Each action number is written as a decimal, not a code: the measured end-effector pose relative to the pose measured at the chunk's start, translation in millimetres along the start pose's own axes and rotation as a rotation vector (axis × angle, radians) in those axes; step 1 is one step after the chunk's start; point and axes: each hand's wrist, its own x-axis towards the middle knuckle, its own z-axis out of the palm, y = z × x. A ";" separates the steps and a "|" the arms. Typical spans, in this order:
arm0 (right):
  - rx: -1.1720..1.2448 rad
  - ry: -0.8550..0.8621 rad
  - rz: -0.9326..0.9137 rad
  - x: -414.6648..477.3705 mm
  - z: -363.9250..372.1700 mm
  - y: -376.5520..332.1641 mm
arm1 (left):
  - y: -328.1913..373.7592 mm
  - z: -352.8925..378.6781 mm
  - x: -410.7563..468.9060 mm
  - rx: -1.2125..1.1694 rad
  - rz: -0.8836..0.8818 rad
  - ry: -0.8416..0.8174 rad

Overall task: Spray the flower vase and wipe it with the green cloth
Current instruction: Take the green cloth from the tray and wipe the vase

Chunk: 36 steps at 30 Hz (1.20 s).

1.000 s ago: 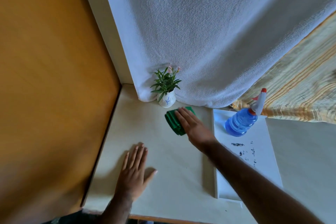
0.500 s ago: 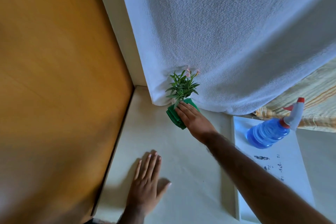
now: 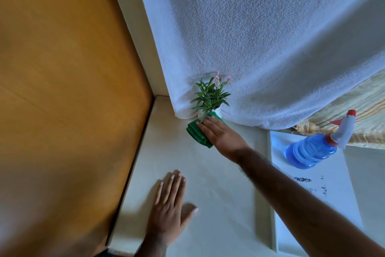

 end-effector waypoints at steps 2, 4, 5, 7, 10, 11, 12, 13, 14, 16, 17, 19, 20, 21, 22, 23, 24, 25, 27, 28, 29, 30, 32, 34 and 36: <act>0.016 -0.024 0.002 0.1 0.8 2.9 | 0.0 0.2 0.4 0.001 0.000 0.006; 0.041 -0.058 0.000 -4.6 3.9 4.9 | 0.2 0.4 0.7 -0.001 0.002 0.012; 0.050 -0.078 0.000 -8.2 6.6 4.9 | 0.0 0.7 0.7 -0.002 0.002 0.014; 0.073 -0.137 0.027 -15.0 10.7 4.8 | -0.3 0.9 0.5 -0.007 -0.002 0.014; 0.089 -0.195 0.085 -19.6 8.6 3.9 | -0.5 1.0 -0.2 -0.016 -0.003 0.013; 0.089 -0.190 0.085 -18.8 6.0 3.6 | -0.6 0.9 0.1 -0.019 -0.003 0.014; 0.089 -0.177 0.077 -16.8 3.1 3.3 | -0.6 0.8 0.5 -0.020 -0.004 0.014; 0.087 -0.159 0.070 -14.0 0.1 3.5 | -0.6 0.8 0.9 -0.020 -0.004 0.011; 0.086 -0.136 0.067 -11.0 -2.0 5.2 | -0.4 0.8 1.2 -0.017 -0.003 0.007; 0.077 -0.105 0.089 -5.3 -4.9 9.8 | -0.3 0.9 1.2 -0.013 -0.007 -0.002; 0.076 -0.102 0.107 -4.8 -4.6 12.0 | -0.3 1.0 1.0 -0.014 -0.008 -0.004; 0.088 -0.113 0.135 -8.8 -0.1 17.4 | -0.4 1.8 0.4 -0.021 -0.005 -0.002; 0.100 -0.133 0.149 -12.9 3.7 19.8 | -0.7 2.3 0.5 -0.024 -0.004 0.002; 0.116 -0.162 0.166 -17.6 7.4 22.2 | -1.0 2.7 0.8 -0.025 -0.004 0.005; 0.138 -0.191 0.177 -22.7 10.4 24.1 | -1.3 2.7 1.2 -0.026 -0.005 0.006; 0.158 -0.215 0.189 -27.8 12.2 24.9 | -1.2 2.6 1.4 -0.027 -0.006 0.006; 0.166 -0.219 0.204 -32.1 12.9 25.0 | -1.0 2.4 1.4 -0.028 -0.007 0.005; 0.160 -0.202 0.215 -34.9 12.4 25.0 | -0.9 2.2 1.1 -0.027 -0.008 0.002; 0.130 -0.128 0.203 -33.3 8.3 24.3 | -0.9 1.5 1.4 -0.018 -0.009 -0.003; 0.120 -0.100 0.181 -29.0 5.3 24.0 | -1.0 1.1 1.8 -0.013 -0.009 -0.006; 0.113 -0.082 0.161 -23.7 2.7 23.7 | -1.0 0.8 2.1 -0.007 -0.007 -0.009; 0.108 -0.068 0.145 -18.4 1.0 23.7 | -0.8 0.6 2.0 -0.002 -0.007 -0.013; 0.118 -0.075 0.145 -11.7 1.7 25.1 | -0.2 0.0 1.4 0.008 -0.008 -0.019; 0.125 -0.105 0.161 -12.4 5.8 27.2 | 0.3 -0.6 0.8 0.008 -0.008 -0.016; 0.127 -0.122 0.171 -19.8 13.5 28.2 | 0.7 -0.8 1.0 0.007 -0.007 -0.008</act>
